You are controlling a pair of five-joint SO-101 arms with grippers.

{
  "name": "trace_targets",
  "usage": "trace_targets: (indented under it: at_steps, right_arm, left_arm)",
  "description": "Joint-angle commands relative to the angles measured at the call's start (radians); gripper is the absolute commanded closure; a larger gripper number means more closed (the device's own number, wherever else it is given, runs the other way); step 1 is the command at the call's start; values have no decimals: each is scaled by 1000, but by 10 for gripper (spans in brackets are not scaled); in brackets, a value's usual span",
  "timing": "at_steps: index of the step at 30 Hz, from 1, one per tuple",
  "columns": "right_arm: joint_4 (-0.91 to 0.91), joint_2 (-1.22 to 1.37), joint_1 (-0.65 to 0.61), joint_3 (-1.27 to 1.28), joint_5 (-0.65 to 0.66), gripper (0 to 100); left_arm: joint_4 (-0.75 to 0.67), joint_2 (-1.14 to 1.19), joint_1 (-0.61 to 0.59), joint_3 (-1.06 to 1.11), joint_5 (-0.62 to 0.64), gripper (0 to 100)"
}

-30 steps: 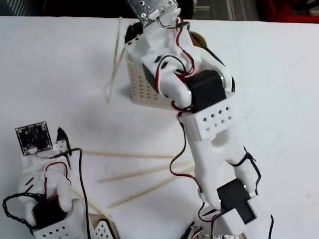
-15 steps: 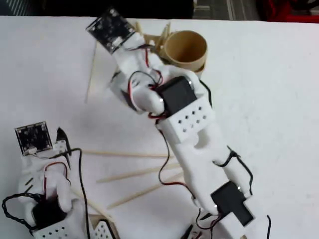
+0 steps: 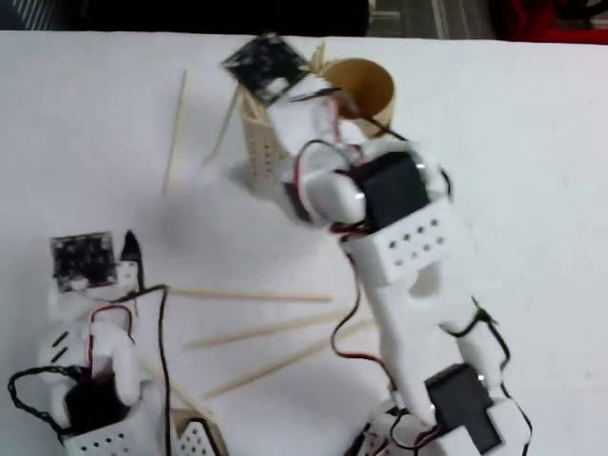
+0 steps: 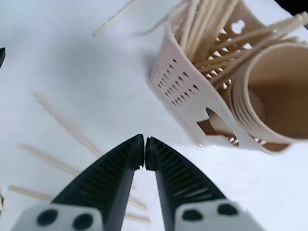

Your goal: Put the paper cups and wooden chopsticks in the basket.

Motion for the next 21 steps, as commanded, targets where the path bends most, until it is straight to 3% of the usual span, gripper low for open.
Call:
trace_targets:
  at_steps: [1, 5, 13, 21]
  right_arm:
    - [-2, -70, 76, 69, -11, 979]
    - [-81, -122, 147, 252, -11, 979]
    - [-426, -295, 277, 721, -71, 979]
    - [-733, -438, 426, 1025, -230, 978]
  left_arm:
    - [-3, 2, 58, -54, -26, 775]
    - [35, 136, 74, -219, -63, 774]
    - [26, 742, 174, -585, -161, 746]
    - [-150, 1208, 237, -824, -153, 744]
